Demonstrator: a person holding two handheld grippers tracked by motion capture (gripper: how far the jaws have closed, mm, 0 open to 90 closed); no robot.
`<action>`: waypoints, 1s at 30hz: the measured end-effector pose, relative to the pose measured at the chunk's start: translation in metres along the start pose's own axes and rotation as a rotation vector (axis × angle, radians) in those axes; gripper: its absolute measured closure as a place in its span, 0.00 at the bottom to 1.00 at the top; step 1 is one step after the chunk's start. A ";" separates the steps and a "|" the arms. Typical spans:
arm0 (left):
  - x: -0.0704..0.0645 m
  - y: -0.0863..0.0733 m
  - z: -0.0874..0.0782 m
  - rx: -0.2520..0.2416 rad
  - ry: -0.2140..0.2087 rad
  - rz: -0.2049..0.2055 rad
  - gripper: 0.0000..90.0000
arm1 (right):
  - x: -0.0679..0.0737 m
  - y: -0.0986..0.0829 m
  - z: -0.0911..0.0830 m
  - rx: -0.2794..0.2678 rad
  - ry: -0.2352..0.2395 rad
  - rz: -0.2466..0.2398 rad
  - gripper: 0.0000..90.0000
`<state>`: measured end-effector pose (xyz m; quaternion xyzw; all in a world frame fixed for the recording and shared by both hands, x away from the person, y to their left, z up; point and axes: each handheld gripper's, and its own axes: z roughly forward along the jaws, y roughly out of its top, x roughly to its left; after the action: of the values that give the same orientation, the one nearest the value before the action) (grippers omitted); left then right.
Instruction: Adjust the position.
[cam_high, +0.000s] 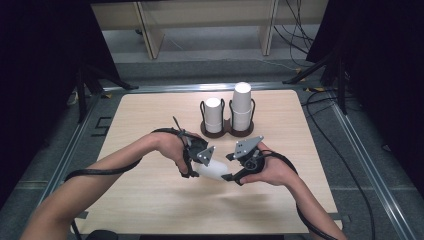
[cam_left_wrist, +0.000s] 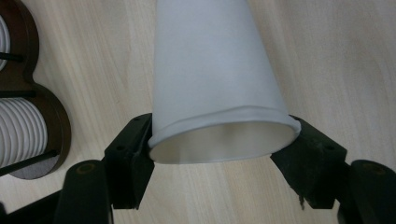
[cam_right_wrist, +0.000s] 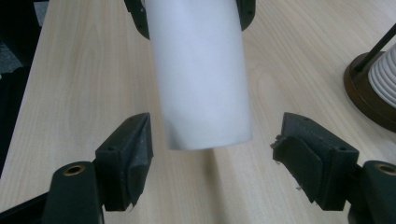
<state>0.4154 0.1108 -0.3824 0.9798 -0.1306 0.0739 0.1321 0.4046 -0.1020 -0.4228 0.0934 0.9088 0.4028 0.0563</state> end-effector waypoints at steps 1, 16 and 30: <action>0.000 0.000 0.000 0.001 -0.001 0.000 0.35 | 0.000 0.001 0.000 0.003 0.000 0.004 0.30; 0.001 0.002 -0.001 0.030 -0.010 0.019 0.35 | 0.001 0.008 0.008 0.035 0.014 -0.016 0.30; -0.001 0.006 0.001 0.004 -0.014 0.002 0.35 | 0.002 0.014 0.015 0.051 0.015 -0.039 0.31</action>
<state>0.4131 0.1057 -0.3818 0.9805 -0.1322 0.0673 0.1291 0.4068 -0.0816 -0.4225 0.0739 0.9207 0.3792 0.0550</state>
